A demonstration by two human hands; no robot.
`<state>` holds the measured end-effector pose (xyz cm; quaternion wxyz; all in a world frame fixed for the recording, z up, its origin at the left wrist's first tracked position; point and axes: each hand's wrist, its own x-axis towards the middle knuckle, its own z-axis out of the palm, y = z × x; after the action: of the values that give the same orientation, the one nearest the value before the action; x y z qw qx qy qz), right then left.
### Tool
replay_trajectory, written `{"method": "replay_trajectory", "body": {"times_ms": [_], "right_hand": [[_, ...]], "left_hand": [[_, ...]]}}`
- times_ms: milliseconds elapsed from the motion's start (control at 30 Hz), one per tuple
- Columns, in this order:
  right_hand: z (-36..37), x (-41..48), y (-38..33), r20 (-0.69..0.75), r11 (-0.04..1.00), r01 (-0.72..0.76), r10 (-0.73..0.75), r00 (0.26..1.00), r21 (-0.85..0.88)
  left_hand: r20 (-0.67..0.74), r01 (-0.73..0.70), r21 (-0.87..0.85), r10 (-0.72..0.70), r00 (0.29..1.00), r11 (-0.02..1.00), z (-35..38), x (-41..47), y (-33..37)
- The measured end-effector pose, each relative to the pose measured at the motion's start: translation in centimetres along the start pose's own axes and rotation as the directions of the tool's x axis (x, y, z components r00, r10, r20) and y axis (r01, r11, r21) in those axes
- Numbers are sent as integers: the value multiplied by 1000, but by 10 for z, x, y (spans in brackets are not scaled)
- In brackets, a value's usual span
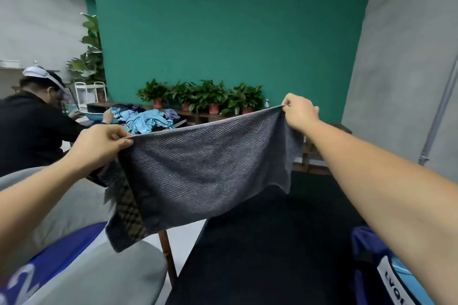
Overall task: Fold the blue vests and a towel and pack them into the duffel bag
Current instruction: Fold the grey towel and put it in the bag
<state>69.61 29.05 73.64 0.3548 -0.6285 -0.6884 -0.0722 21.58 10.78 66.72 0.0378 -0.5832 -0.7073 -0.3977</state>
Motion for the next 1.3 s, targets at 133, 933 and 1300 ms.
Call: {"method": "replay_trajectory", "body": {"times_ms": [133, 933, 1300], "right_hand": [[42, 16, -8, -42, 991, 80, -76, 996, 104], [135, -178, 166, 600, 855, 170, 190, 777, -491], [117, -309, 109, 788, 971, 208, -215, 576, 113]], "left_hand": [[43, 53, -146, -47, 998, 988, 1, -1, -33], [866, 20, -339, 304, 398, 940, 150, -185, 94], [886, -13, -352, 338, 317, 936, 203, -250, 143]]}}
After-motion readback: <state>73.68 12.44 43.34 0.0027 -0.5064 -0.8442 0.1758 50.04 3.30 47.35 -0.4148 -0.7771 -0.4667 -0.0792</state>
